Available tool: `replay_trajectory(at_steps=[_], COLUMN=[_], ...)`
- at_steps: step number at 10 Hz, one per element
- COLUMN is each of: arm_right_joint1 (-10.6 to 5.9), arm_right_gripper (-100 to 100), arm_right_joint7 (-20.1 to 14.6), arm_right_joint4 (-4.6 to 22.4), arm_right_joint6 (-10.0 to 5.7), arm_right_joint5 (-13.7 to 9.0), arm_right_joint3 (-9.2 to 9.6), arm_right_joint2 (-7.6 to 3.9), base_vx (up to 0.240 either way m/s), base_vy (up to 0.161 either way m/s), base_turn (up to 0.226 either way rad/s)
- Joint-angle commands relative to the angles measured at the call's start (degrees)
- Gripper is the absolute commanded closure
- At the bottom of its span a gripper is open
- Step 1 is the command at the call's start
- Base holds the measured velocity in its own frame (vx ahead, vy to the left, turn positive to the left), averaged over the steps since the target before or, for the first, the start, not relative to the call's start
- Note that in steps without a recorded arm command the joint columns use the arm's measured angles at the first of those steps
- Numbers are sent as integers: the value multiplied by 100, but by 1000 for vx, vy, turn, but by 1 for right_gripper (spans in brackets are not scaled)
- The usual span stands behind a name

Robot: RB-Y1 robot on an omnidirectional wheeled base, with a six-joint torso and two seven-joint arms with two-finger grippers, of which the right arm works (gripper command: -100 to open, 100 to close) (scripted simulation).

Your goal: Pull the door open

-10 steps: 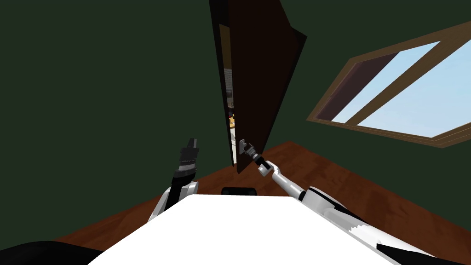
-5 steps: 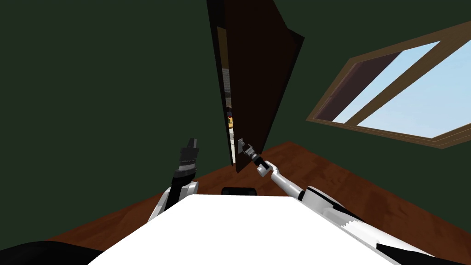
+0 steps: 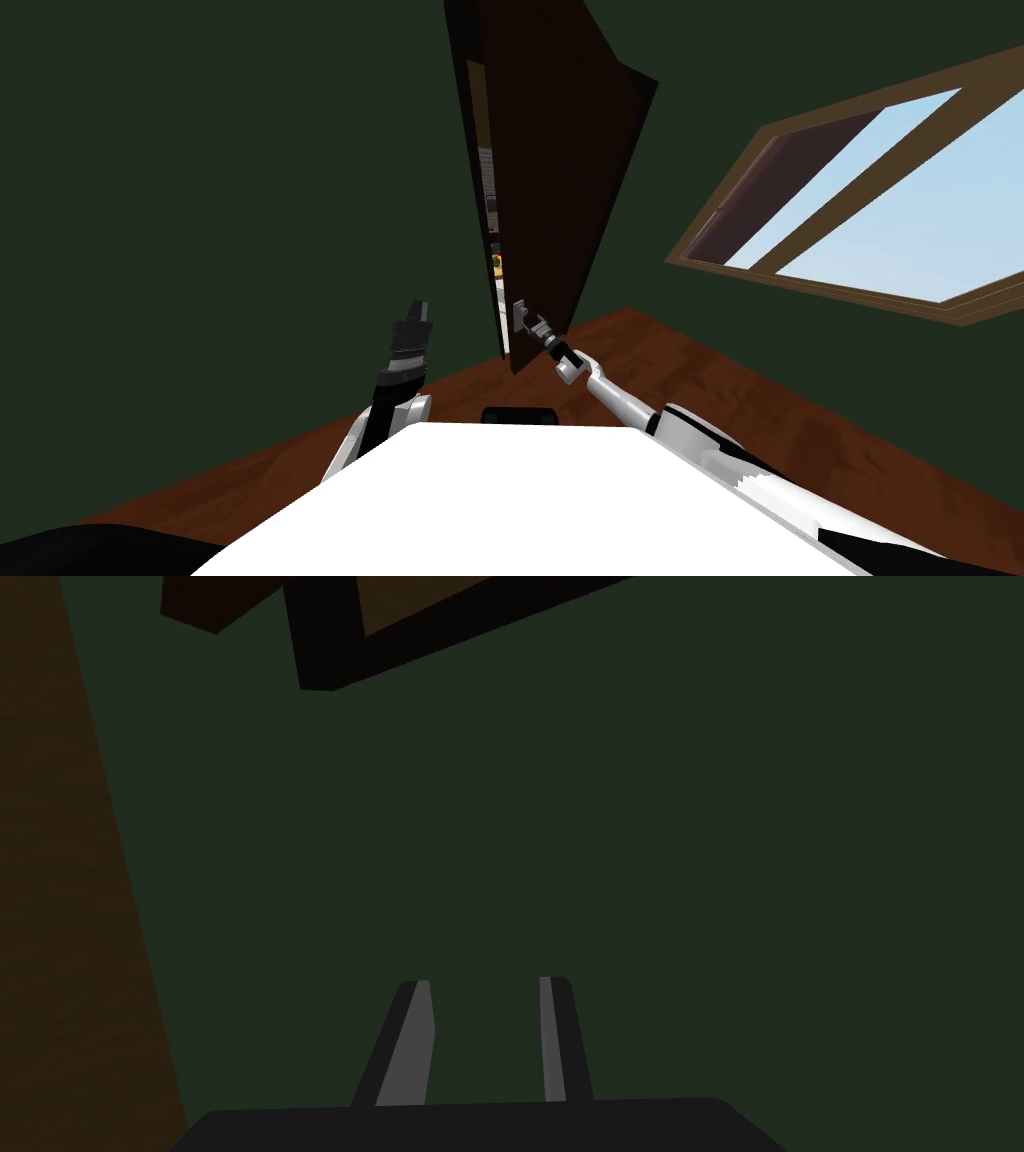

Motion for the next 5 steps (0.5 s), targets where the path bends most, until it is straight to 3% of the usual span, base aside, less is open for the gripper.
replay_trajectory(at_steps=[1, 3, 4, 5], arm_right_joint1=[-4, -9, -10, -46], arm_right_gripper=[-100, -100, -100, -100], arm_right_joint7=[-286, -473, -406, -559], arm_right_joint4=[-45, -71, -59, 121], arm_right_joint6=[69, 112, 98, -37], arm_right_joint5=[-98, -174, -150, -207], arm_right_joint3=[53, 97, 83, 33], arm_right_joint2=[13, 22, 23, -121], base_vx=[-27, -11, -4, 7], base_vy=[-76, -51, -19, 71], base_turn=[22, 10, 3, 206])
